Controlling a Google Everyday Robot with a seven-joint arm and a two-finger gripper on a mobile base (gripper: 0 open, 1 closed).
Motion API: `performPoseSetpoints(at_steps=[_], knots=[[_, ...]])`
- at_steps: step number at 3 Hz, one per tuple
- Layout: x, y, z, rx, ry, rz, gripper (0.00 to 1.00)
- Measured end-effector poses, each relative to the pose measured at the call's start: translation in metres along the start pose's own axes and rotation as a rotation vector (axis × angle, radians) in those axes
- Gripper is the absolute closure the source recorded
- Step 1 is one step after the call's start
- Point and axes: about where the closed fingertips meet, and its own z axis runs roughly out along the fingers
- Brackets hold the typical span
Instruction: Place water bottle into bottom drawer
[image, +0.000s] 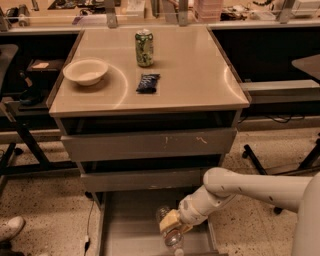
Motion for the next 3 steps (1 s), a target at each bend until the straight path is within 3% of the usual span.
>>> performPoseSetpoints(at_steps=[2,3], knots=[[-0.01,-0.012,0.025,-0.038,-0.012,0.031,1.0],[-0.034,-0.026,0.053,-0.091,-0.072,0.06,1.0]])
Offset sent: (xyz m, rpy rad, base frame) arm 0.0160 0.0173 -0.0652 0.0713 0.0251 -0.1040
